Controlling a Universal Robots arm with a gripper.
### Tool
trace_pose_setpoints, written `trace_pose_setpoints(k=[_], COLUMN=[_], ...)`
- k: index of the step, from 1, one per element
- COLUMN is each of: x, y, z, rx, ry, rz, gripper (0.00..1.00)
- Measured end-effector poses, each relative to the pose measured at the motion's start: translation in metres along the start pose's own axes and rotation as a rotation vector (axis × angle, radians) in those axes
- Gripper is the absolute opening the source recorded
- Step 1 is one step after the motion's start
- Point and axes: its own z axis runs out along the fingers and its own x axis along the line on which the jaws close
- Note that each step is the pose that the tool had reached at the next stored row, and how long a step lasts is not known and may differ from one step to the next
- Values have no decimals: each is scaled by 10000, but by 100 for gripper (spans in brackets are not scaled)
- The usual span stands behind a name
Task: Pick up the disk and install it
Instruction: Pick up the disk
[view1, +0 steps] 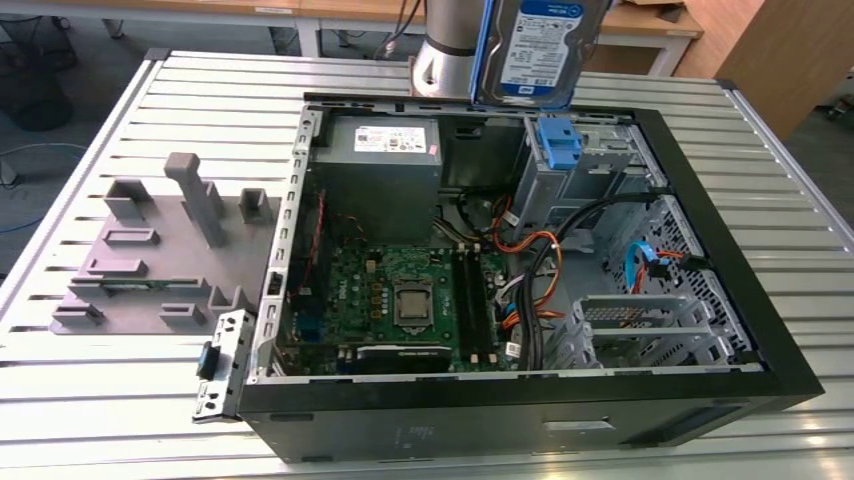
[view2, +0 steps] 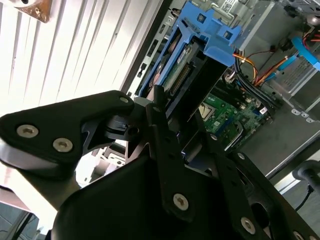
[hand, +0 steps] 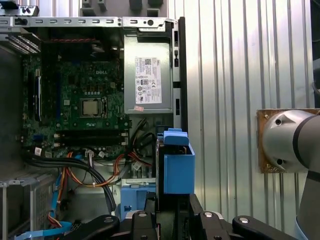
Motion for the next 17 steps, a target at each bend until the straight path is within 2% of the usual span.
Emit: trace_pose_setpoints(k=[6, 8, 13, 17], x=[-5, -7, -5, 3], y=[-131, -156, -141, -44], z=[-5, -7, -5, 2], rx=[0, -1, 1, 8], ry=[1, 2, 0, 1], rz=[1, -1, 0, -1], gripper=[35, 35, 35, 35])
